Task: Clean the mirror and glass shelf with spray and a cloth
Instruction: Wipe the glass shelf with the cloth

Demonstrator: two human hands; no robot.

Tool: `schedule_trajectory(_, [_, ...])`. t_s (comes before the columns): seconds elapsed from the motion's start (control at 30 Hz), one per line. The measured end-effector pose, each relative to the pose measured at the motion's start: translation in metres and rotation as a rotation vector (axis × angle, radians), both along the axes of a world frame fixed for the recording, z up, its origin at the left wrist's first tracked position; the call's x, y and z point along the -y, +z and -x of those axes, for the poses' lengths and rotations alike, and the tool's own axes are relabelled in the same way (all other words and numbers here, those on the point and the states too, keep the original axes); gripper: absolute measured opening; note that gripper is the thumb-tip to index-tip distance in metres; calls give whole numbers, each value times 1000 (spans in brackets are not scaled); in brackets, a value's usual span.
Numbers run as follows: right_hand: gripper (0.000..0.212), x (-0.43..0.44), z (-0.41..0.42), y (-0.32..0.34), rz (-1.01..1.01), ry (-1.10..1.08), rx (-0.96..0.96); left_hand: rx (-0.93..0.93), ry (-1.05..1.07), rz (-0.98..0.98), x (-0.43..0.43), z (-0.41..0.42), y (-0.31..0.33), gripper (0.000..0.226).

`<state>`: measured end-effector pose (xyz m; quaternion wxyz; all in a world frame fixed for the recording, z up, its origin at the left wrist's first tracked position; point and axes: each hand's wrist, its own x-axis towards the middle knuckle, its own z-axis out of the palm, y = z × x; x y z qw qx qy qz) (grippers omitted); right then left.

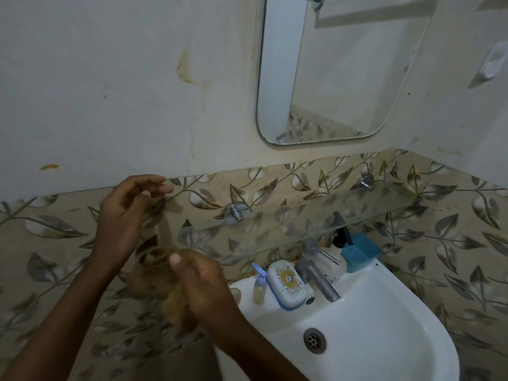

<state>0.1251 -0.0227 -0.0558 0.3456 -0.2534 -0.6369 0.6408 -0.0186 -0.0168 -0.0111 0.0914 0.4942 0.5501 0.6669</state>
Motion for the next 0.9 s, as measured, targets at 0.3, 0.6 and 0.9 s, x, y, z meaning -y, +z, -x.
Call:
schedule_trajectory(0.3, [43, -74, -140, -32, 799, -281, -84, 140, -311, 82, 6, -43, -14, 28])
schedule_trajectory(0.6, [28, -108, -187, -71, 859, -455, -223, -102, -897, 514, -17, -114, -60, 25])
schedule_trajectory(0.9, [35, -178, -272, -83, 669, -807, -164, -130, -859, 712, -27, -121, -137, 23])
